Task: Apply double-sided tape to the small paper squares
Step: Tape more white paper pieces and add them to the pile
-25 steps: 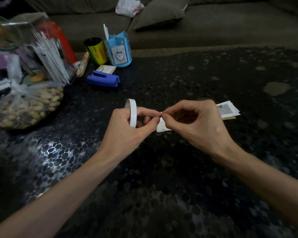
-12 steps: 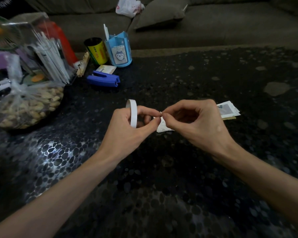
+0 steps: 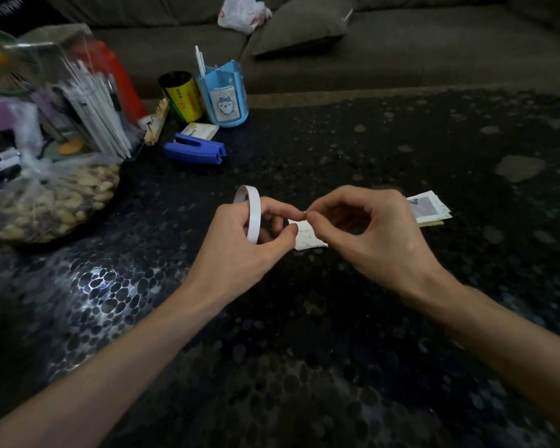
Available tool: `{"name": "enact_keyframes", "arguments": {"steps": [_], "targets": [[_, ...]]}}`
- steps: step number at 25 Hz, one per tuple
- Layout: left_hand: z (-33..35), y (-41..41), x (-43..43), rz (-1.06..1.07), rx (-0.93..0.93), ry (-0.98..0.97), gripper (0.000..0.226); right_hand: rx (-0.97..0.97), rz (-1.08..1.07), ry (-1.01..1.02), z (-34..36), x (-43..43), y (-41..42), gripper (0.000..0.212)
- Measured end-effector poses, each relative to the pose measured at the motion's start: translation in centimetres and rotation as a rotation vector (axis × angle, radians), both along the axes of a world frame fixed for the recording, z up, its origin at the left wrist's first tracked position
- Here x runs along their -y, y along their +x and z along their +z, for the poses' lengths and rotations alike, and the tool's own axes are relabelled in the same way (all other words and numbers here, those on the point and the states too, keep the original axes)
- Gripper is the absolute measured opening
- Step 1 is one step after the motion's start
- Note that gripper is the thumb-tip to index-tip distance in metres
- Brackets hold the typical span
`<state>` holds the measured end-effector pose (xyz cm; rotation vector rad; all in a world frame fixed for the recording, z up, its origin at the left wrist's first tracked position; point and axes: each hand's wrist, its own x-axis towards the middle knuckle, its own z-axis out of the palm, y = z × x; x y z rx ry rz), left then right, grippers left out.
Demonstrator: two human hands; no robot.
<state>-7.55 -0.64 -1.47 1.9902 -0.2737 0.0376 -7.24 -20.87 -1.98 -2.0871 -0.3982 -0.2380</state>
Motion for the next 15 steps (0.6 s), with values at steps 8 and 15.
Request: {"name": "enact_keyframes", "arguments": {"steps": [8, 15], "targets": [[0.23, -0.18, 0.09, 0.067, -0.124, -0.079, 0.012, 0.006, -0.056, 0.005, -0.21, -0.11, 0.12, 0.002], [0.00, -0.07, 0.18, 0.106, -0.228, -0.162, 0.016, -0.045, -0.084, 0.090, -0.34, -0.02, 0.20, 0.004]]}}
